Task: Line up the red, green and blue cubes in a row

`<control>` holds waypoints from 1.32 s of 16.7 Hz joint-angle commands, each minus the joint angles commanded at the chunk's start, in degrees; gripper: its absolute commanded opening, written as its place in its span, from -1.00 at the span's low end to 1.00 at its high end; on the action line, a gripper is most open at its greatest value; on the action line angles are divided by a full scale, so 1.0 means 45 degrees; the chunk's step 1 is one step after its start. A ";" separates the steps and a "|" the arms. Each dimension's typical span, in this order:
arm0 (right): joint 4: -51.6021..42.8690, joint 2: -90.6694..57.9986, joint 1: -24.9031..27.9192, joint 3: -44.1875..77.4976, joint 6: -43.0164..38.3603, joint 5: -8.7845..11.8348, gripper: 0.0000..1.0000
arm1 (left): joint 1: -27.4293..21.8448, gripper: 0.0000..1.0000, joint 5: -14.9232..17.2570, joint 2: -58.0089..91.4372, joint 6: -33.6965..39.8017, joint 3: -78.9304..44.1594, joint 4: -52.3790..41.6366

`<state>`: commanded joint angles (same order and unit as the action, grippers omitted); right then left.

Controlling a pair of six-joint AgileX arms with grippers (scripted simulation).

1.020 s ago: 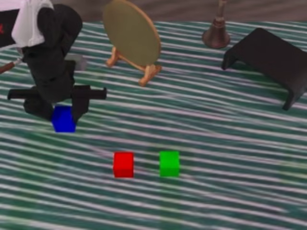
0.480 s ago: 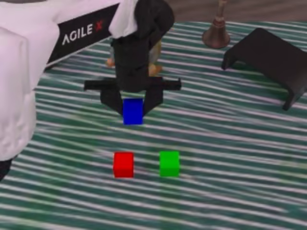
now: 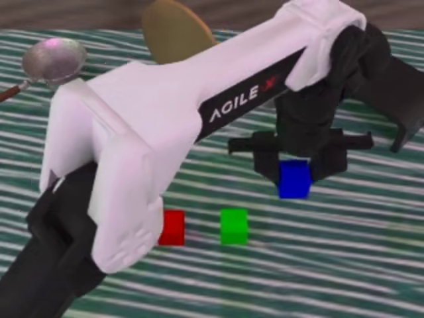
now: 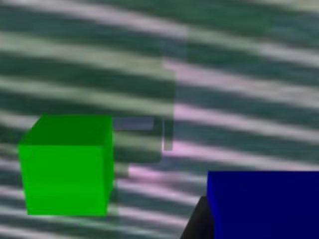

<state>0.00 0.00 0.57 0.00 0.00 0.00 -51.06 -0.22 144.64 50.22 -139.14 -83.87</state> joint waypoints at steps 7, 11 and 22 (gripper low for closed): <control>0.0000 0.0000 0.0000 0.0000 0.0000 0.0000 1.00 | -0.0242 -1.00 -0.0003 0.0129 0.0256 -0.0271 -0.0090; 0.0000 0.0000 0.0000 0.0000 0.0000 0.0000 1.00 | -0.0246 -1.00 -0.0008 0.0061 0.0261 0.1131 0.1233; 0.0000 0.0000 0.0000 0.0000 0.0000 0.0000 1.00 | -0.0291 -0.70 -0.0012 0.0015 0.0300 0.3503 0.3511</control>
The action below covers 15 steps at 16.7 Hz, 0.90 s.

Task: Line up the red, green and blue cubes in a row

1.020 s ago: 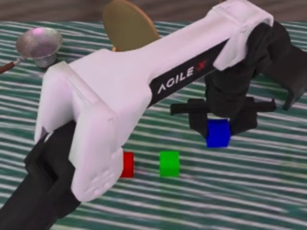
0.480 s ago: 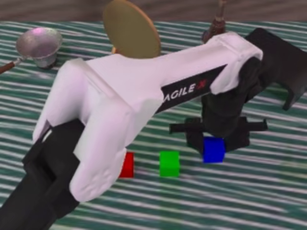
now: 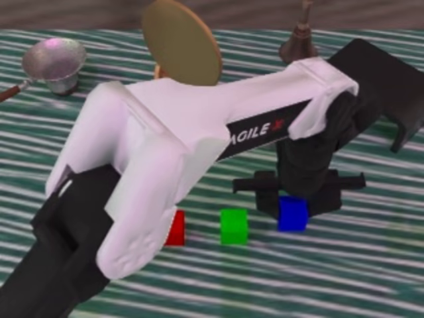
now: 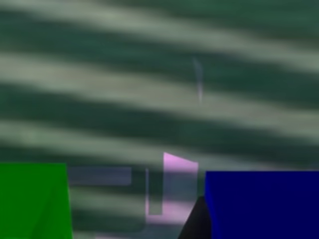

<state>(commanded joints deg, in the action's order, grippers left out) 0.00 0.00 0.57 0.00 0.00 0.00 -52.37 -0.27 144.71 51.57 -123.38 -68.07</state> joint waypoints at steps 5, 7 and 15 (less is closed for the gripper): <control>0.0000 0.0000 0.0000 0.0000 0.0000 0.0000 1.00 | 0.0000 0.06 0.0000 0.0000 0.0000 0.0000 0.0000; 0.0000 0.0000 0.0000 0.0000 0.0000 0.0000 1.00 | 0.0000 0.36 0.0000 0.0000 0.0000 0.0000 0.0000; 0.0000 0.0000 0.0000 0.0000 0.0000 0.0000 1.00 | 0.0000 1.00 0.0000 0.0000 0.0000 0.0000 0.0000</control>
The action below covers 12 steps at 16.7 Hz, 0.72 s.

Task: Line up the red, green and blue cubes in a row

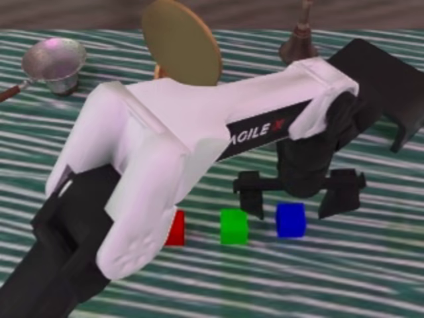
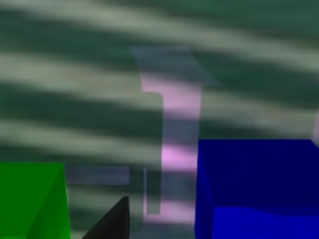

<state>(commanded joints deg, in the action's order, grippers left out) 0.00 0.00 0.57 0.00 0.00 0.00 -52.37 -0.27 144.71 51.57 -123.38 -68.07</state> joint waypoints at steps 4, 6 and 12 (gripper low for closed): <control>0.0000 0.0000 0.0000 0.0000 0.0000 0.0000 1.00 | 0.0000 1.00 0.0000 0.0000 0.0000 0.0000 0.0000; 0.0000 0.0000 0.0000 0.0000 0.0000 0.0000 1.00 | 0.0018 1.00 -0.0001 0.0011 -0.0002 -0.0046 -0.0045; 0.0000 0.0000 0.0000 0.0000 0.0000 0.0000 1.00 | 0.0162 1.00 0.0000 0.0048 0.0053 -0.2666 -0.2696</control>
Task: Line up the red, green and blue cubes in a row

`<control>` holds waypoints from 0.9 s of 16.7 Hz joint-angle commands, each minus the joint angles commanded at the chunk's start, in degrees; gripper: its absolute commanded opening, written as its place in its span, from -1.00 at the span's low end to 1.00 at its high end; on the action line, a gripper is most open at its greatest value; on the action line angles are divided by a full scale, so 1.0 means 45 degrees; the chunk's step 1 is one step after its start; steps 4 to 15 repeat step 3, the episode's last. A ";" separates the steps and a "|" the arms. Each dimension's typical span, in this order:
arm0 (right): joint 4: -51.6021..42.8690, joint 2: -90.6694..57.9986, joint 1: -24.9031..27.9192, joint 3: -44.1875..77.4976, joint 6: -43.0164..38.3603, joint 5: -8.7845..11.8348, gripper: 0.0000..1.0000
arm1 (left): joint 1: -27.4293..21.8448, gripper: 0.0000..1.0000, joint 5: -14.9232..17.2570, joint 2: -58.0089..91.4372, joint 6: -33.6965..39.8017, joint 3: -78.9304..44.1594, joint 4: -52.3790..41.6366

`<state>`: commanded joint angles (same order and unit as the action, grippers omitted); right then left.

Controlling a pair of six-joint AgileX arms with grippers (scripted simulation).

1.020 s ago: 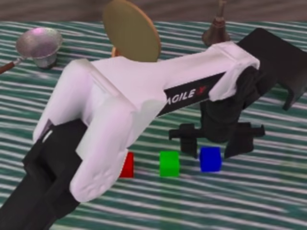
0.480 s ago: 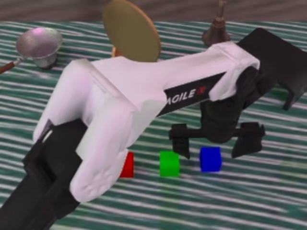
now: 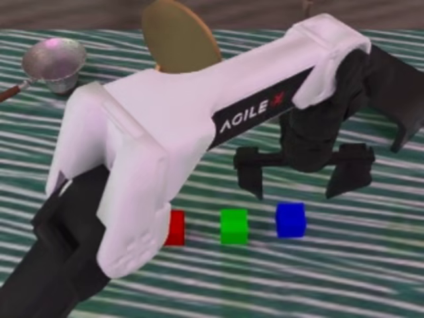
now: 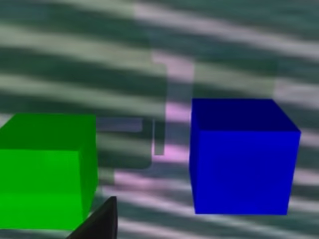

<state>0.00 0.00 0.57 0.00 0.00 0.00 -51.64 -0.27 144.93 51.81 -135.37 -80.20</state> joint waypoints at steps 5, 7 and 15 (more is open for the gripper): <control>0.0000 0.0000 0.0000 0.0000 0.0000 0.0000 1.00 | 0.0077 1.00 -0.0001 -0.0077 -0.0015 -0.0792 -0.0797; 0.0000 0.0000 0.0000 0.0000 0.0000 0.0000 1.00 | 0.0077 1.00 -0.0001 -0.0077 -0.0015 -0.0792 -0.0797; 0.0000 0.0000 0.0000 0.0000 0.0000 0.0000 1.00 | 0.0077 1.00 -0.0001 -0.0077 -0.0015 -0.0792 -0.0797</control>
